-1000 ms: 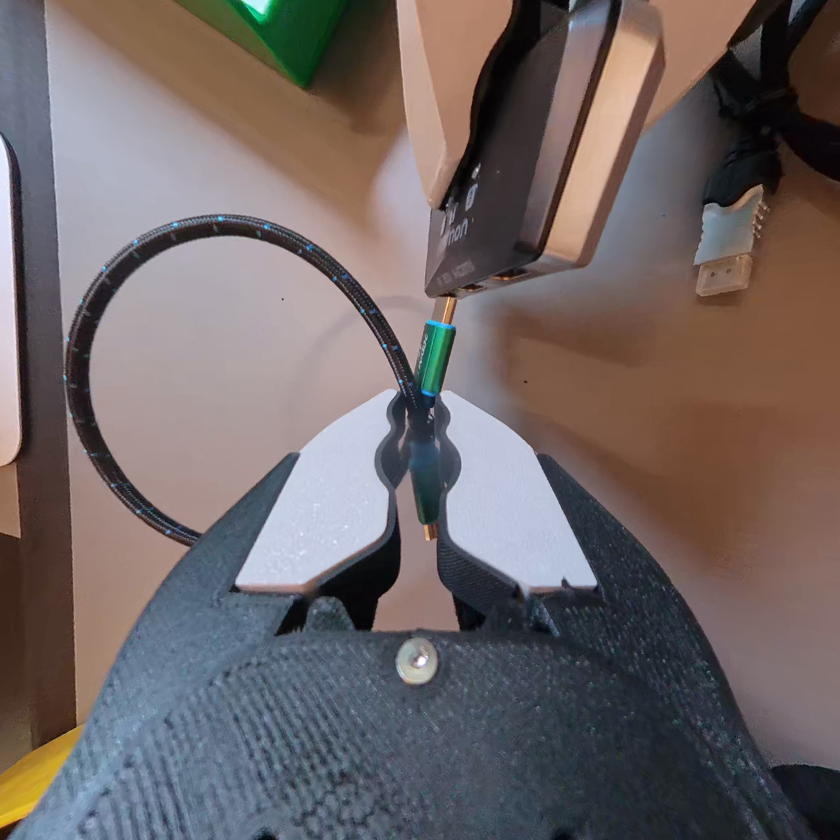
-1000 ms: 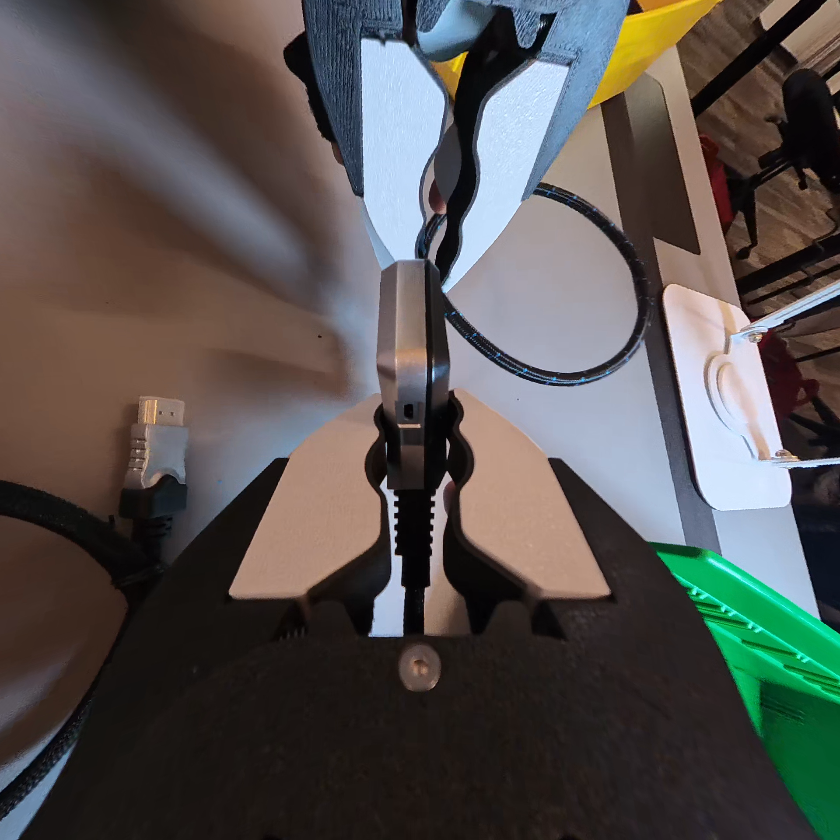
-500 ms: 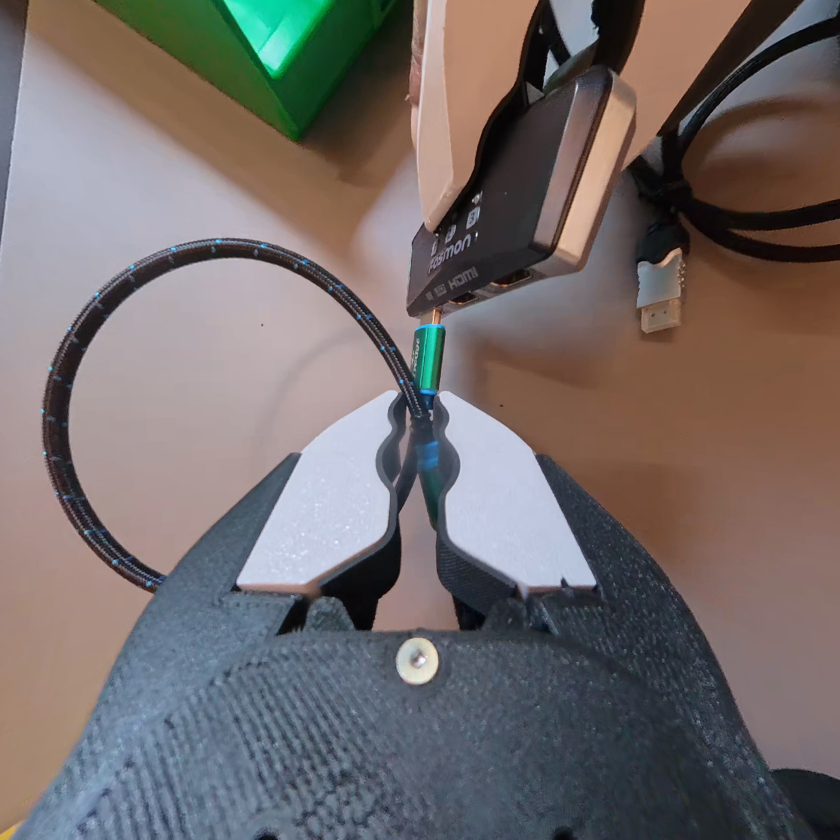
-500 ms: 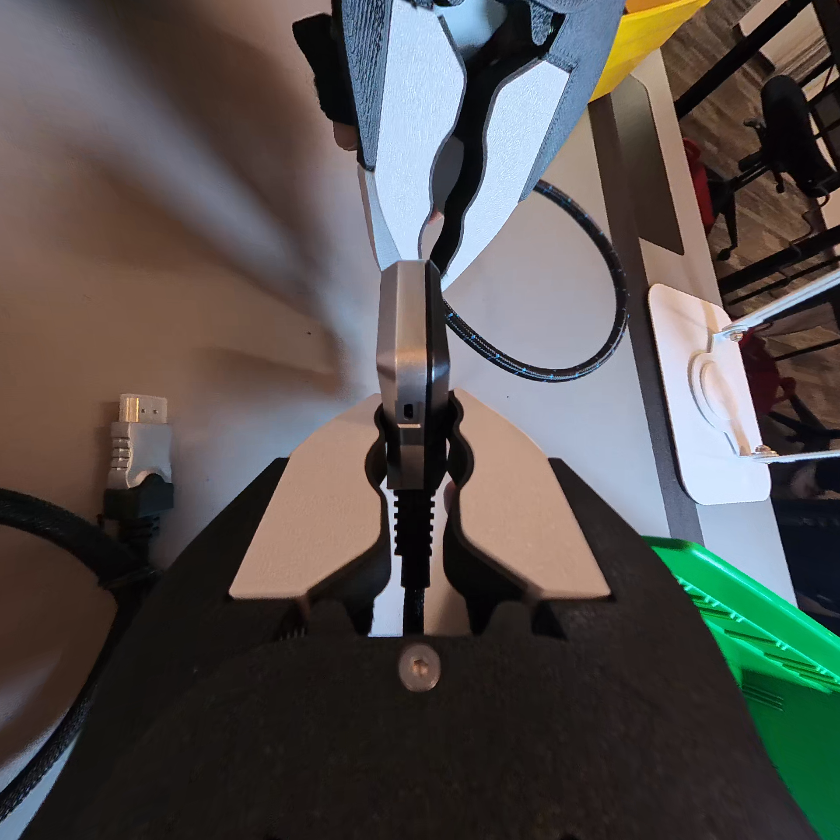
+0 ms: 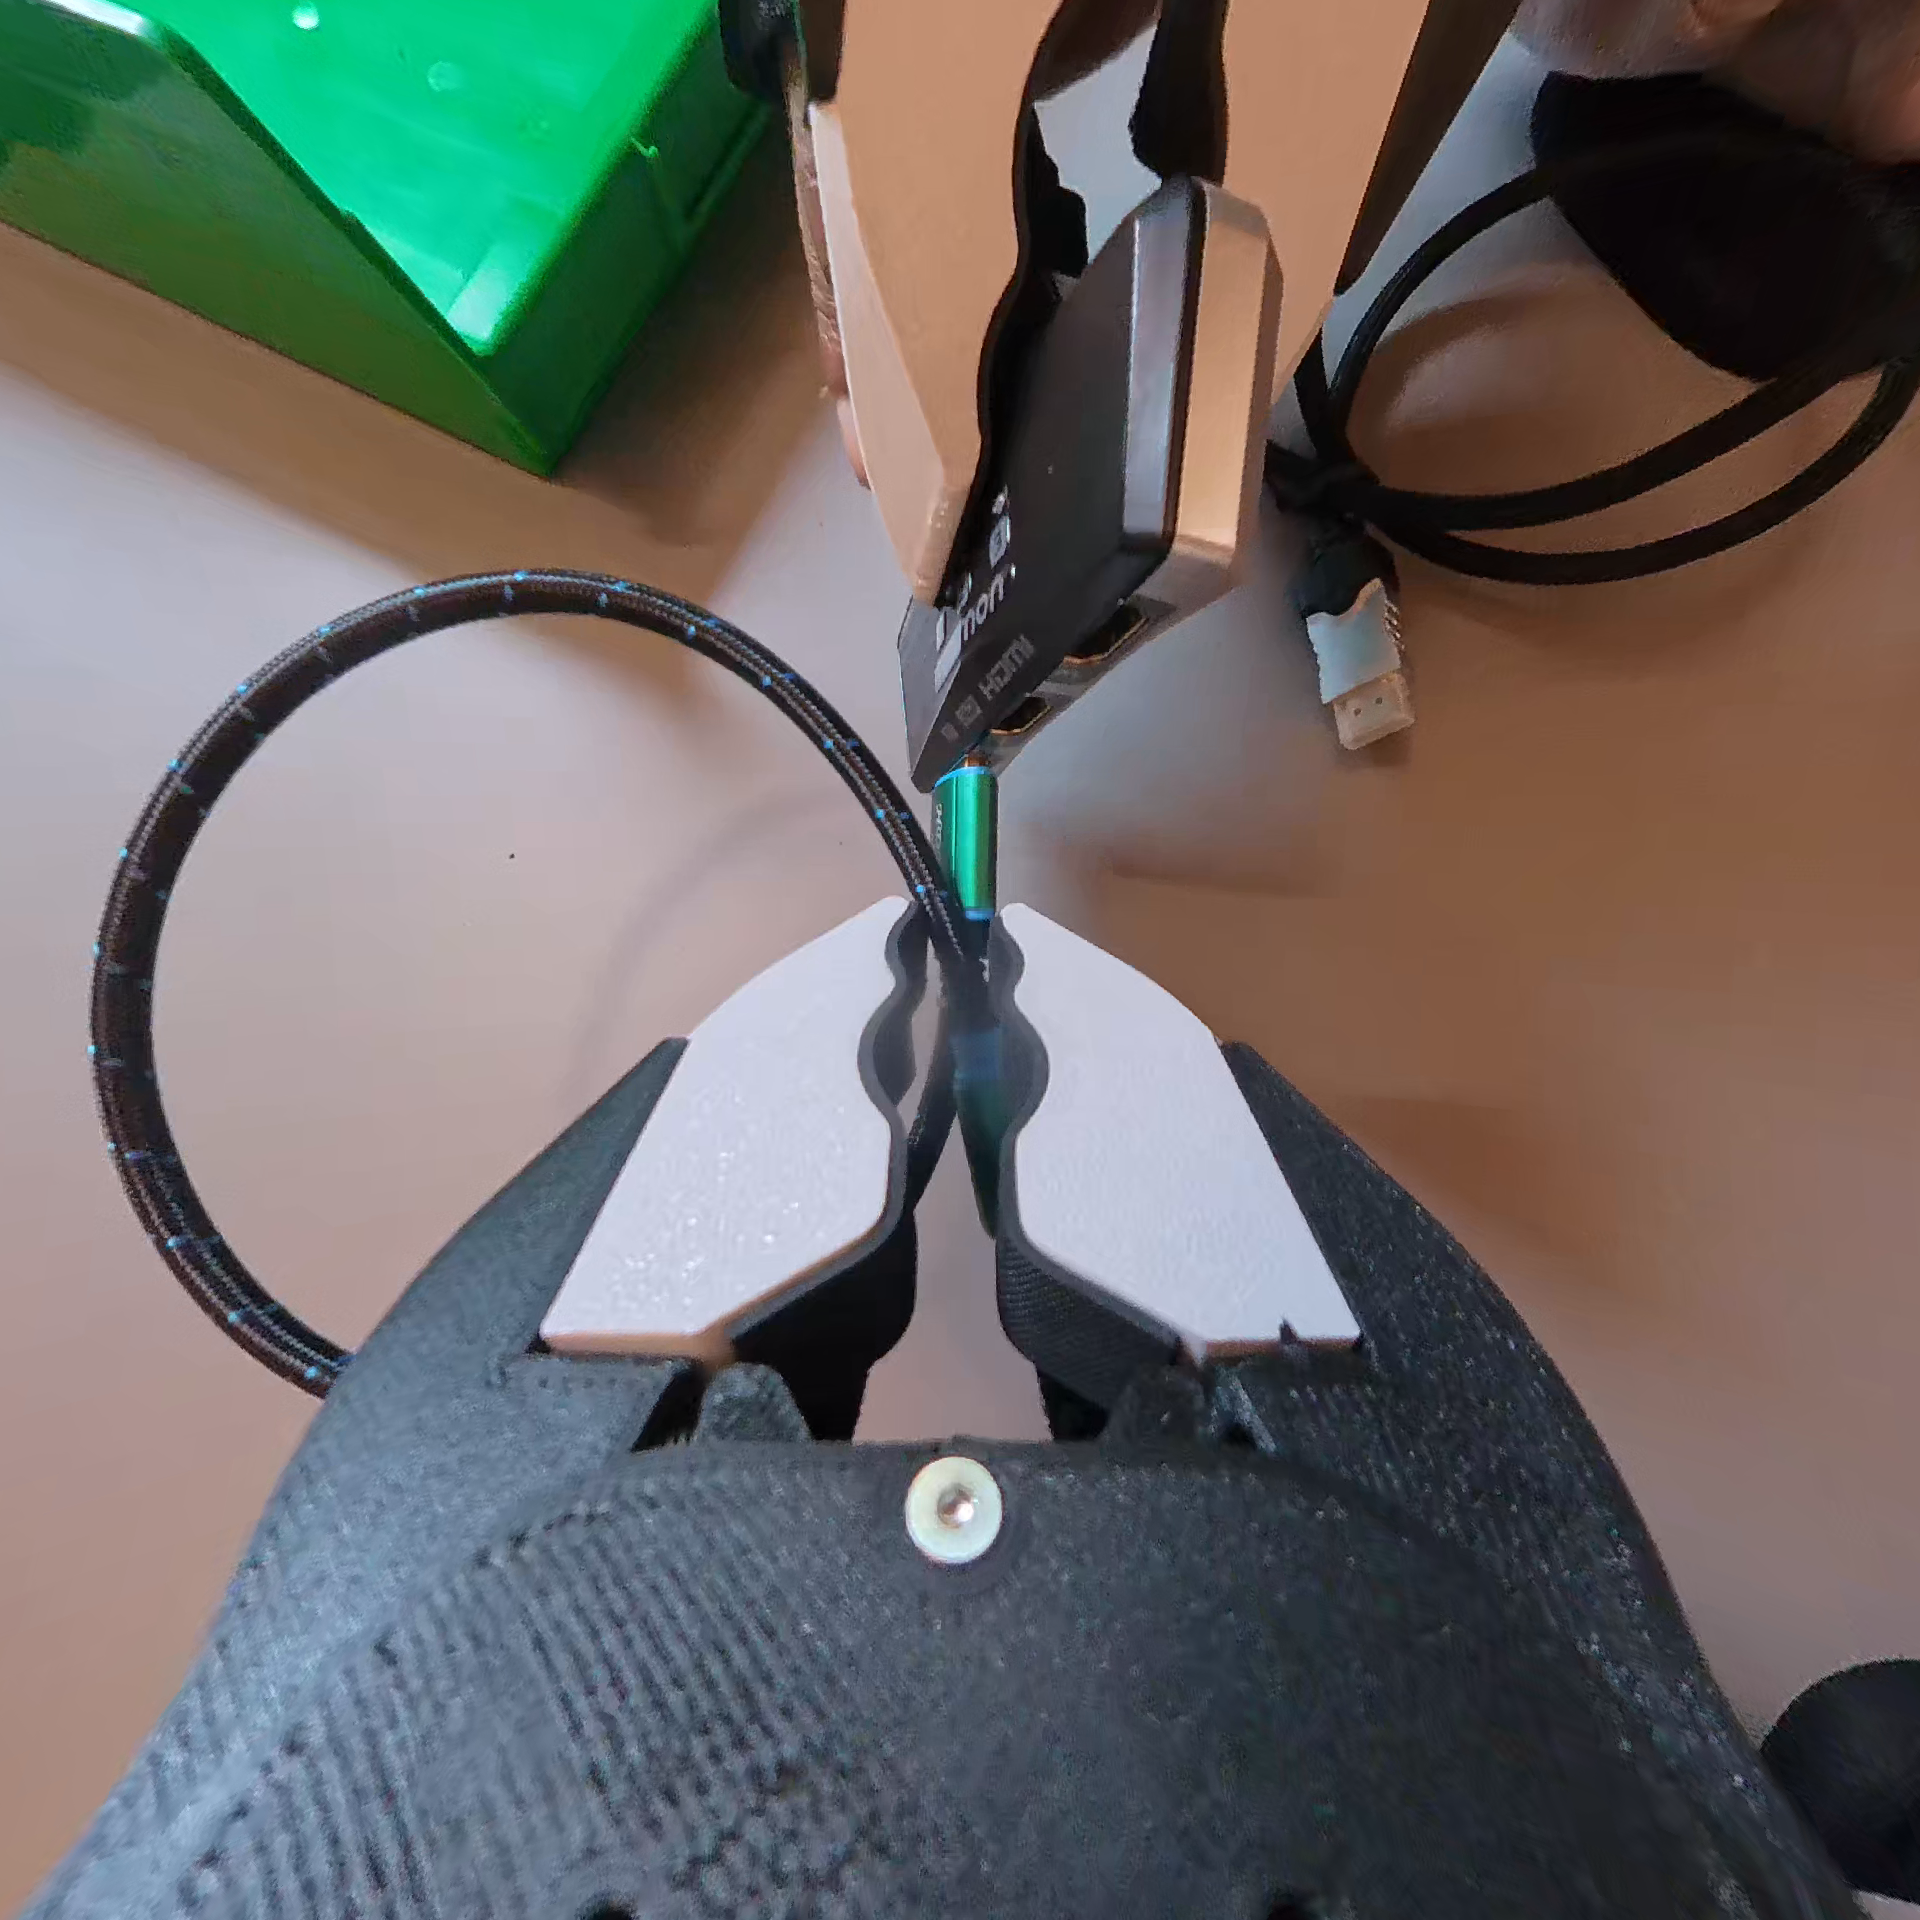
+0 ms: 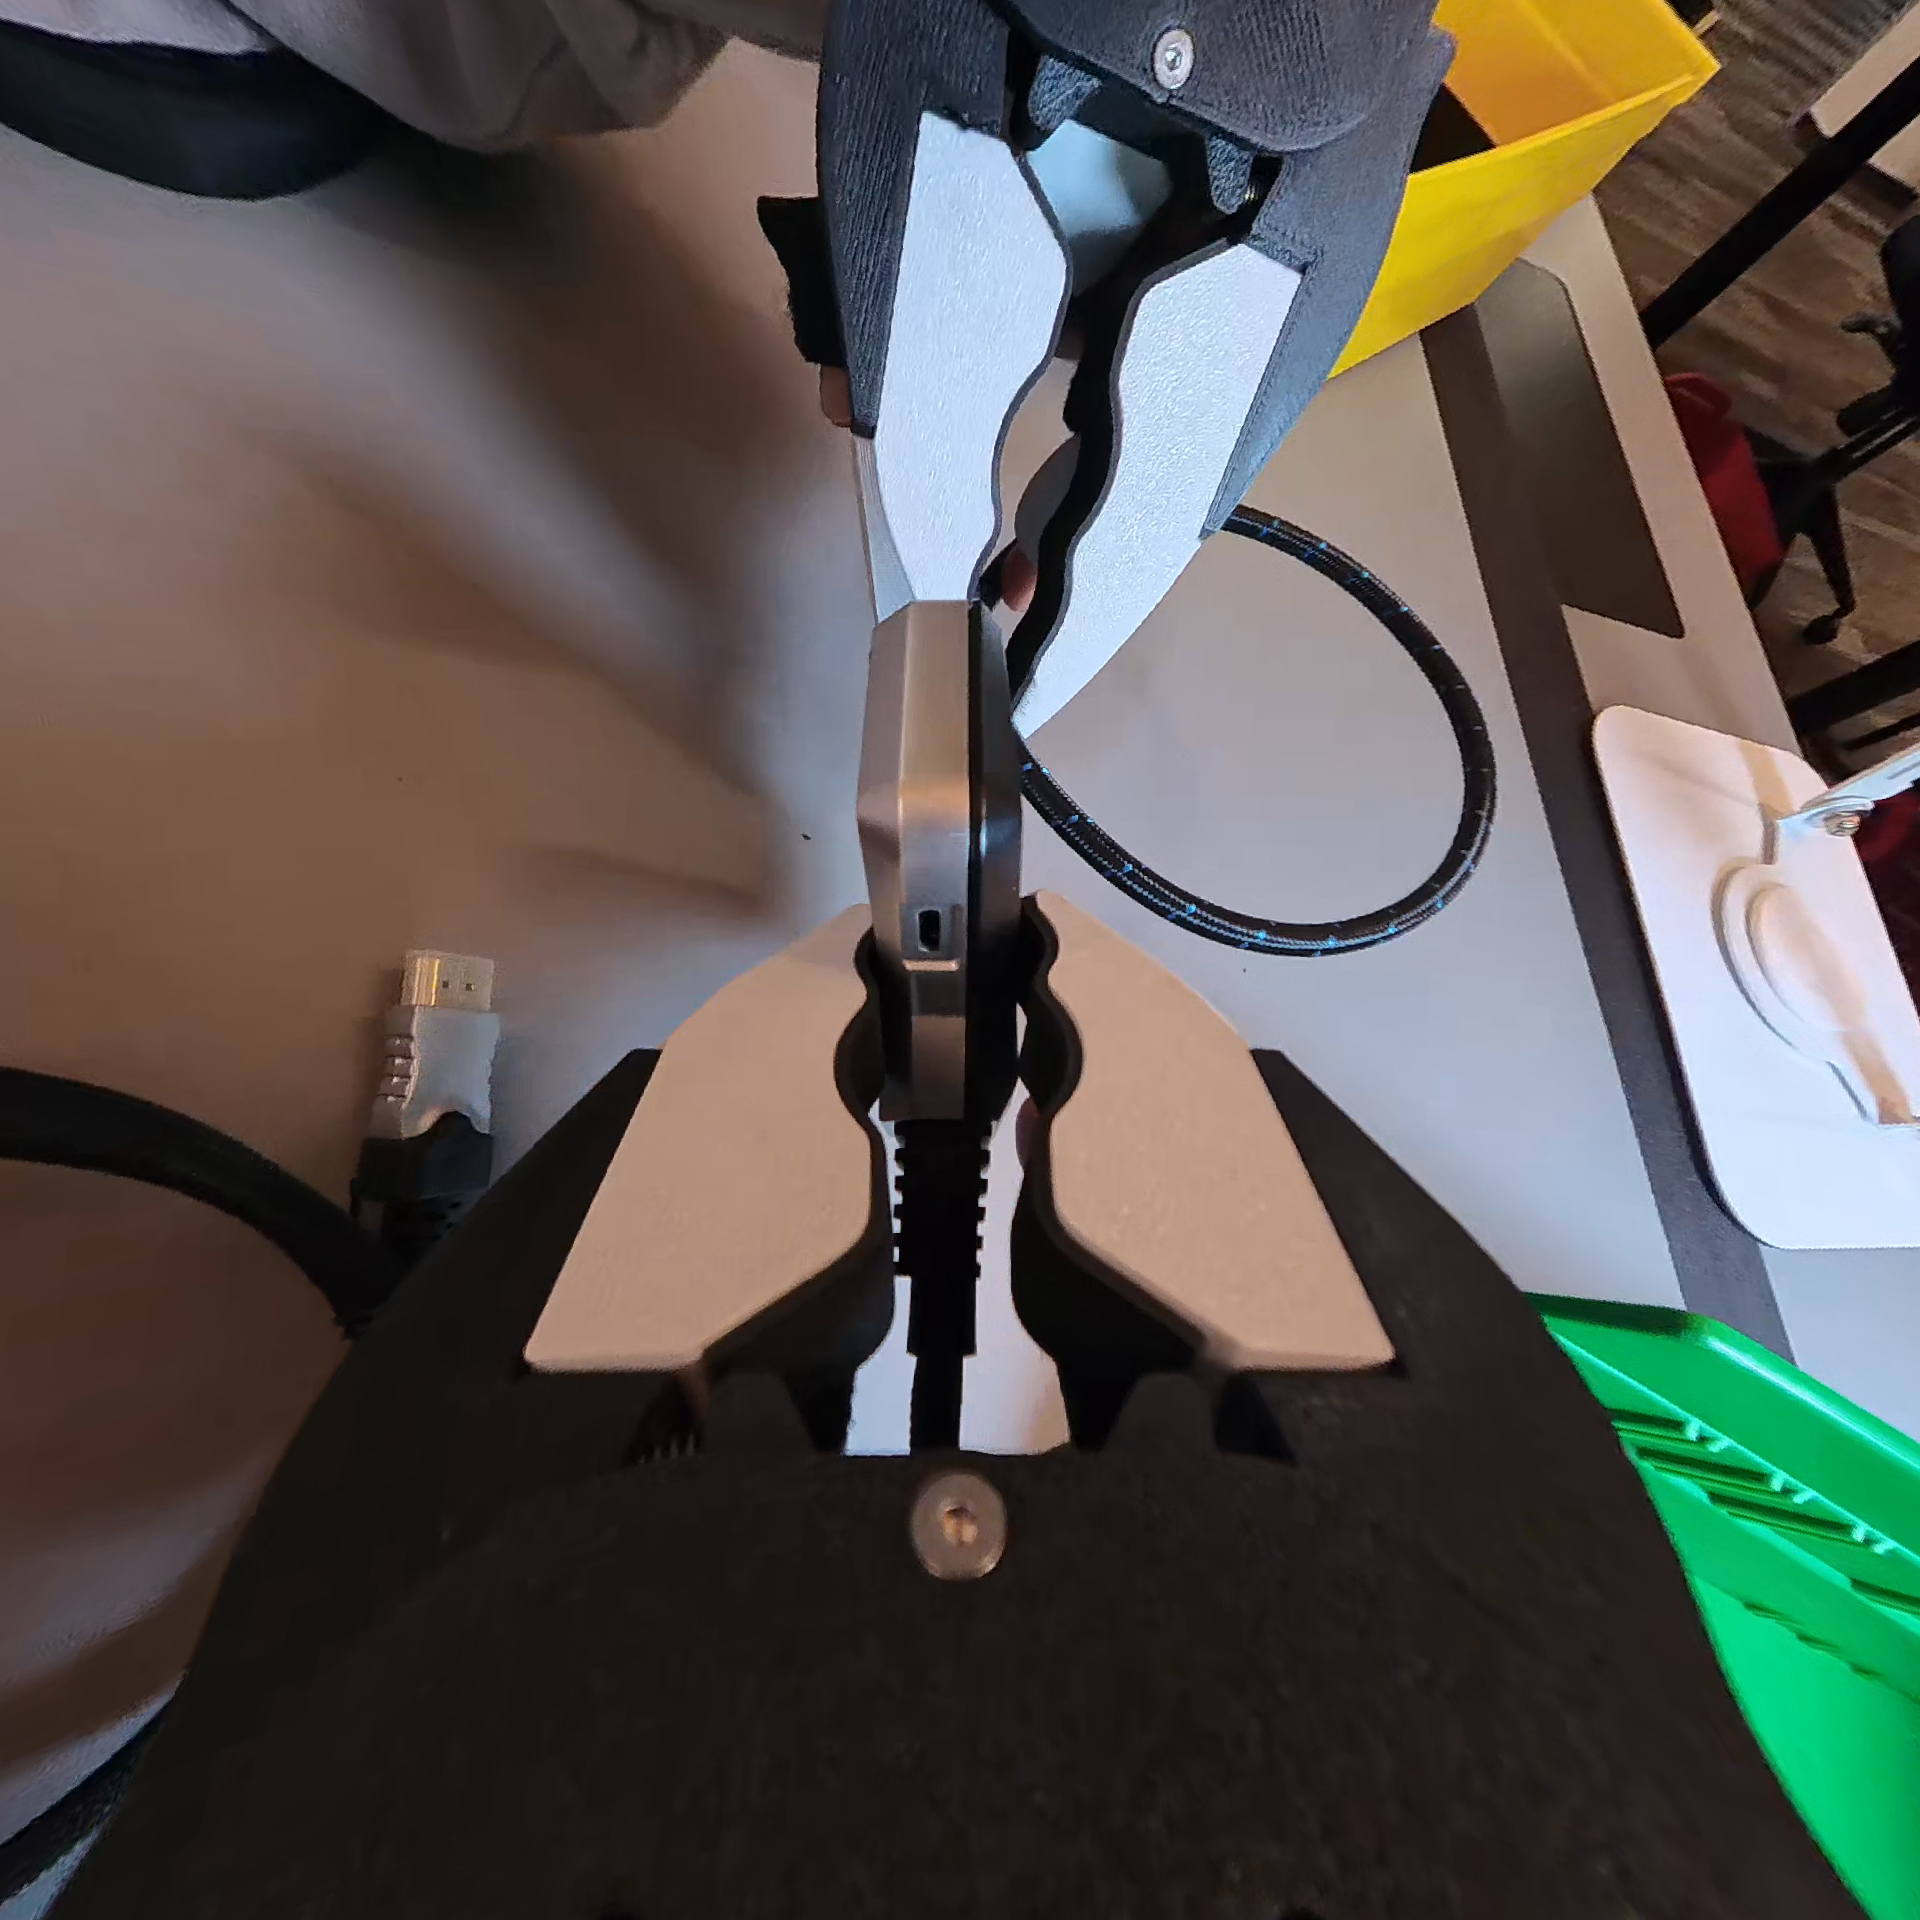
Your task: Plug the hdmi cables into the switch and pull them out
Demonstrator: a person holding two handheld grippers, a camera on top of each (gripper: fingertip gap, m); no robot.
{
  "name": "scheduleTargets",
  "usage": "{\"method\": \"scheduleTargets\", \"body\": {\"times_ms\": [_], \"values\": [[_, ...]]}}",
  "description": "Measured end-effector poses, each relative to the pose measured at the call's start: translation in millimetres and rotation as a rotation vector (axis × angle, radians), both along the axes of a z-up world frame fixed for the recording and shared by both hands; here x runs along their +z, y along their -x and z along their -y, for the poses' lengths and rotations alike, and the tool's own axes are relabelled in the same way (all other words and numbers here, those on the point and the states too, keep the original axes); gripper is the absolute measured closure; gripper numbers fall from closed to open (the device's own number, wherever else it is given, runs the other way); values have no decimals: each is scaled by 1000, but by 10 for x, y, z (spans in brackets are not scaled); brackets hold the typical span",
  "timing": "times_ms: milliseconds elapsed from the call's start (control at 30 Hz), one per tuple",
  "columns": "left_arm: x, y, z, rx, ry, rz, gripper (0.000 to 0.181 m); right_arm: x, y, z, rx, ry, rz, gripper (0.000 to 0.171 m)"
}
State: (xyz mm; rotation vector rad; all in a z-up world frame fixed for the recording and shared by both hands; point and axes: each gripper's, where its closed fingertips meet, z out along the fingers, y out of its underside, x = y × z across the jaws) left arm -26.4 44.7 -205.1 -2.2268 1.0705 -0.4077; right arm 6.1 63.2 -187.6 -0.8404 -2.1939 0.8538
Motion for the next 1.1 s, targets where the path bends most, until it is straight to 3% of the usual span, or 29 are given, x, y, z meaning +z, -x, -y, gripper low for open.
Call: {"method": "scheduleTargets", "body": {"times_ms": [133, 233, 400, 533, 667, 767, 867, 967, 1100], "values": [[-5, 10, 26, -10, -13, -27, 170, -3, 11, 17, -1, 18, -2, 150], [220, 34, 68, -10, -65, 6, 163, 168, 43, 38, -11, 88, -58, 150], [1174, 344, 18, 151, -380, 232, 145, 564, 11, -114, -66, 160, -185, 149], [1688, 611, 150, 218, -543, 398, 146, 1185, -86, -252, -102, 359, -438, 149], [1605, 324, 205, 99, -485, 447, 149, 1792, -274, -159, -20, 631, -672, 149], [1731, -149, 95, 24, -569, 505, 137, 1875, -251, 84, 48, 681, -679, 149], [1879, -439, 110, -12, -628, 552, 145, 1821, -169, 274, 79, 678, -647, 149], [1808, -445, 120, -30, -738, 358, 154, 1734, -88, 356, 49, 546, -655, 149], [1755, -398, 200, -96, -754, 298, 158, 1668, -31, 418, -22, 279, -662, 148]]}}
